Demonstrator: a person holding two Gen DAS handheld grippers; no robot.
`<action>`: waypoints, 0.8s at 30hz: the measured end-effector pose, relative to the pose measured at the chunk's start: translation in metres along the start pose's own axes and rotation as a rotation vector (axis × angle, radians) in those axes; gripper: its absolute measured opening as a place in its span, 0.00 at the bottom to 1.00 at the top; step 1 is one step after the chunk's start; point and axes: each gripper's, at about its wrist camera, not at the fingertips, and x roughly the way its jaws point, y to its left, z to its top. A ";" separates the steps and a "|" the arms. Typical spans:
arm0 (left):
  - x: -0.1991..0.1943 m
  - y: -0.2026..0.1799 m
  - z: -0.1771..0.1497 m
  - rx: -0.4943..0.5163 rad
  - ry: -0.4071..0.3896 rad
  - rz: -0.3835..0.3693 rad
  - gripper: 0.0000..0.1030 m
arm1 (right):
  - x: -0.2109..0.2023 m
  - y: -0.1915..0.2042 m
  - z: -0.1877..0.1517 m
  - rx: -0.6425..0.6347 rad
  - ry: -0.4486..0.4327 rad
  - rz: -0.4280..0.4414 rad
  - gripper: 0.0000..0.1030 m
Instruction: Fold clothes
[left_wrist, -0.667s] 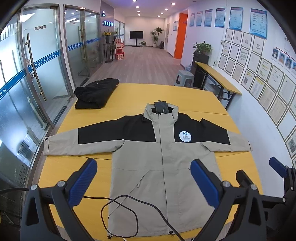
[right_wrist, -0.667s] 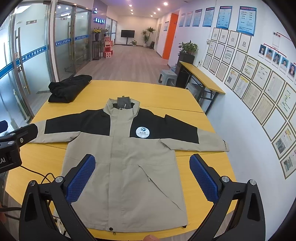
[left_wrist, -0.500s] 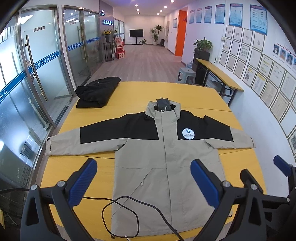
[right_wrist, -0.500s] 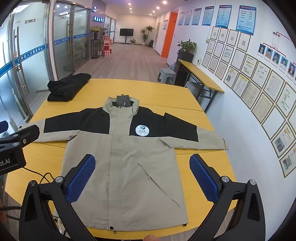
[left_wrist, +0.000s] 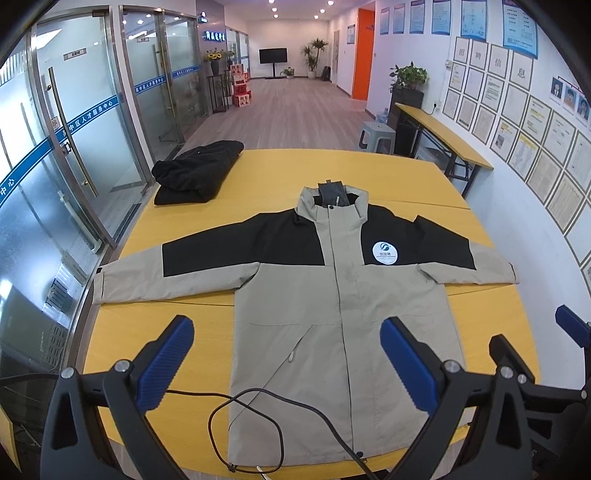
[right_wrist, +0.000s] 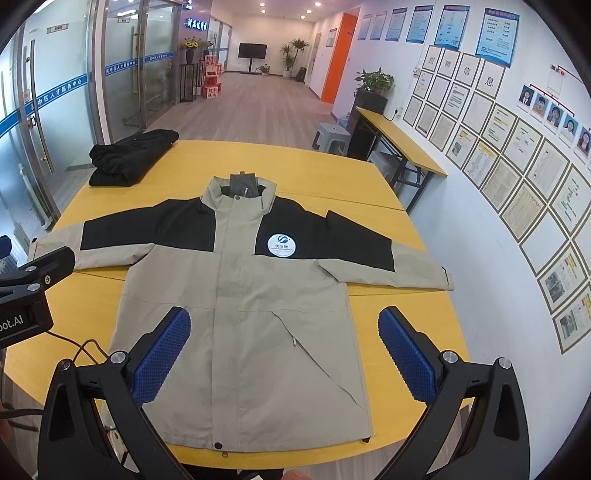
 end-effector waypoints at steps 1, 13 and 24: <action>0.002 -0.002 0.000 0.003 0.005 0.001 1.00 | 0.003 -0.002 0.000 0.002 0.005 0.003 0.99; 0.025 -0.042 0.016 0.020 0.042 0.070 1.00 | 0.043 -0.026 0.015 -0.011 0.024 0.061 0.99; 0.057 -0.095 0.043 -0.028 0.081 0.172 1.00 | 0.108 -0.084 0.043 -0.008 0.053 0.113 0.99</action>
